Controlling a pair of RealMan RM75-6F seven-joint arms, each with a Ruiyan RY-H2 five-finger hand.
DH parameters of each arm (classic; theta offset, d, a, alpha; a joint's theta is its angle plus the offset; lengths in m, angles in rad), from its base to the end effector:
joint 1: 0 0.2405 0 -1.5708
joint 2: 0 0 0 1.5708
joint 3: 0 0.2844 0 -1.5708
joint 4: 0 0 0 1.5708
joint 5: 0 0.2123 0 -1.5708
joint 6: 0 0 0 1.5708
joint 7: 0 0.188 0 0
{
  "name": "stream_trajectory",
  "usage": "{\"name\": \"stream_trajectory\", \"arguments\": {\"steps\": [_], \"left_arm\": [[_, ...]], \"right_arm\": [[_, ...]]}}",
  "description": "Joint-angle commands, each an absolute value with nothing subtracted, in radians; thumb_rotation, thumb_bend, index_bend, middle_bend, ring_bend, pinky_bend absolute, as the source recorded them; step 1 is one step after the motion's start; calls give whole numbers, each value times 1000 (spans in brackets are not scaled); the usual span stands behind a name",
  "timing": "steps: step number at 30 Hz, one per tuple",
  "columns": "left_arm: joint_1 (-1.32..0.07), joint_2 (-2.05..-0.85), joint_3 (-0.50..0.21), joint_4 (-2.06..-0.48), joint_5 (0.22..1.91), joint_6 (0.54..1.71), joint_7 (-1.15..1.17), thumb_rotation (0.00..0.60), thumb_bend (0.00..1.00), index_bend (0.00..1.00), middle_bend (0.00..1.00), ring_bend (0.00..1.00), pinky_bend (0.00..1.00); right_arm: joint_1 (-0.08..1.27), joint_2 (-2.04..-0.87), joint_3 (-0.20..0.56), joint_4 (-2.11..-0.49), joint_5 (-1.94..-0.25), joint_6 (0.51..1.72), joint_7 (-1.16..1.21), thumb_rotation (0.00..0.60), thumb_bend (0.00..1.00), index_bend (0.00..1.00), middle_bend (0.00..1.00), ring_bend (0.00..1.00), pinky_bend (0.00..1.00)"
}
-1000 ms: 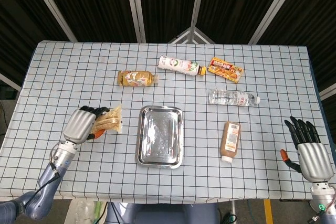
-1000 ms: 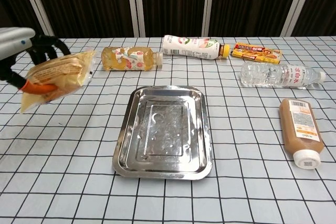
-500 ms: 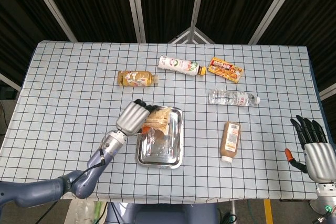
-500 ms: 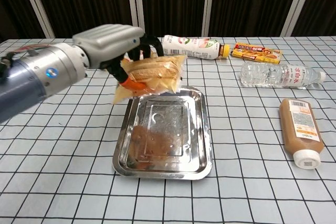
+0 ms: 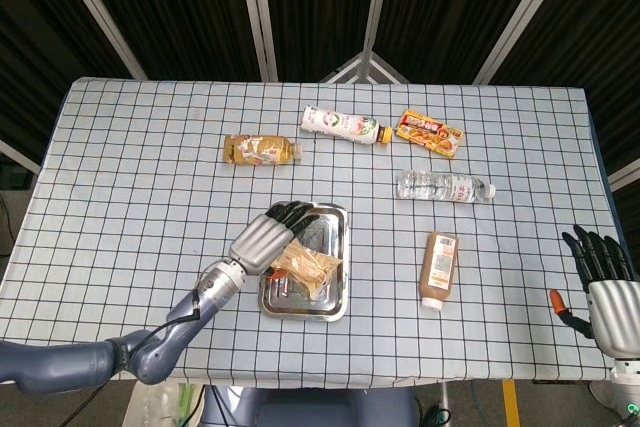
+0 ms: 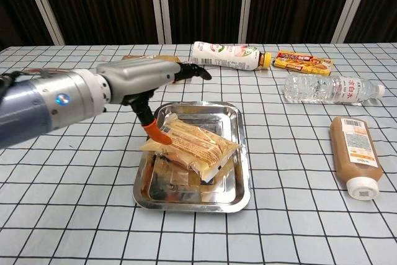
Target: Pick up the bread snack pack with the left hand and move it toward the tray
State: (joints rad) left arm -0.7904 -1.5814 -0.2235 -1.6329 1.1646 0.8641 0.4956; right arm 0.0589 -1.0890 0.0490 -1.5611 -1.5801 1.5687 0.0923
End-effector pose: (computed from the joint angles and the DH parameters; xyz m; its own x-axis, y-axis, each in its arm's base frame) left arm -0.0788 0.3678 -0.0626 0.4995 0.2687 0.8236 0.7630 -0.5866 -0.2714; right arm -0.3342 -0.2182 0.1923 0.3848 0.0687 0.9204 -0.9187 -0.0673 0.3891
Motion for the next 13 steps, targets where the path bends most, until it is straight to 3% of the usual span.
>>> {"name": "stream_trajectory", "arguments": {"steps": [1, 5, 8, 11, 13], "left_arm": [[-633, -1337, -121, -1862, 1276, 1024, 441, 600, 90, 0, 0, 0, 109], [-396, -1165, 67, -1955, 1463, 1297, 393, 600, 74, 0, 0, 0, 75], [-204, -1132, 202, -1882, 1600, 1523, 289, 600, 71, 0, 0, 0, 39], [-109, -1147, 235, -1775, 1651, 1641, 237, 600, 70, 0, 0, 0, 21], [-98, -1142, 219, -1746, 1678, 1678, 224, 600, 70, 0, 0, 0, 21]], "right_arm": [[56, -1087, 47, -1564, -1586, 1574, 91, 600, 426, 0, 0, 0, 0], [51, -1087, 40, -1569, -1601, 1582, 81, 600, 426, 0, 0, 0, 0], [52, -1092, 39, -1573, -1604, 1579, 61, 600, 426, 0, 0, 0, 0], [57, -1102, 34, -1577, -1607, 1564, 32, 600, 426, 0, 0, 0, 0], [59, -1109, 31, -1581, -1610, 1557, 14, 600, 427, 0, 0, 0, 0]]}}
